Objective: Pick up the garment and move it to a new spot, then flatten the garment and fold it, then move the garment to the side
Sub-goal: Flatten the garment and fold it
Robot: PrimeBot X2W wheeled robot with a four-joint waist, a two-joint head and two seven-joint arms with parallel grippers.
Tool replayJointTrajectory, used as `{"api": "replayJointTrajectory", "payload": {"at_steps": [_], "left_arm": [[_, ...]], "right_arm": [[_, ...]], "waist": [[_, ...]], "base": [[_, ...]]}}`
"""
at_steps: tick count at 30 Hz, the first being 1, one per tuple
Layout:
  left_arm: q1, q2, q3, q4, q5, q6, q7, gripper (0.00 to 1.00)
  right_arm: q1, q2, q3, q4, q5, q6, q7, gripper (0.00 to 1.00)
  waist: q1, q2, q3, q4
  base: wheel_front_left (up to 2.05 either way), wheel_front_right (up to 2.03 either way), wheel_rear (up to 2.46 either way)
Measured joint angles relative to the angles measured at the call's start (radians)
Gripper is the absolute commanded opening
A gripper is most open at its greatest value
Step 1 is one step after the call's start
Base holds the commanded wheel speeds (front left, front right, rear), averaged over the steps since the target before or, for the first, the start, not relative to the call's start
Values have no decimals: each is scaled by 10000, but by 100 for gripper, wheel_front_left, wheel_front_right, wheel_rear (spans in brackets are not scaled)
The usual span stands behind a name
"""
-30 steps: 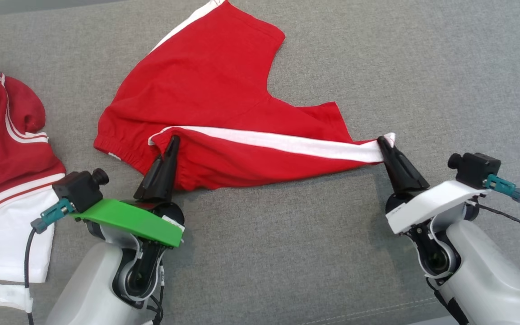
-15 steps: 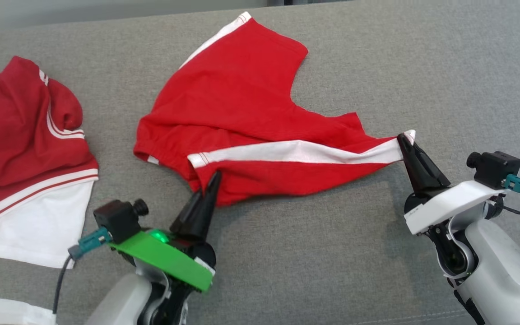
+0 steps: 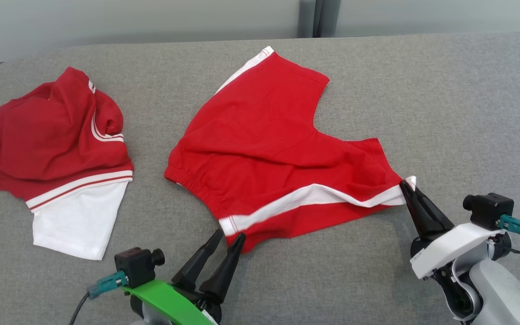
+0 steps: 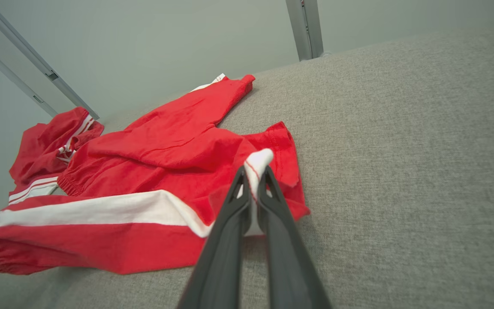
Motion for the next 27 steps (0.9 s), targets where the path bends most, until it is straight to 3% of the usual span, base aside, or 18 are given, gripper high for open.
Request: {"api": "replayJointTrajectory", "payload": {"at_steps": [7, 15, 27], "left_arm": [[216, 33, -100, -84, -1141, 0, 2, 100], [236, 510, -385, 721, -1012, 0, 113, 100], [175, 163, -997, 1277, -1070, 0, 364, 100]], "right_arm": [[184, -12, 169, -31, -307, 0, 0, 0], [420, -102, 328, -54, -562, 2, 0, 0], [611, -259, 278, 86, -706, 2, 0, 0]], "waist": [[0, 0, -156, 27], [0, 0, -370, -76], [0, 0, -569, -123]], "base": [[0, 0, 0], [0, 0, 0], [0, 0, 0]]}}
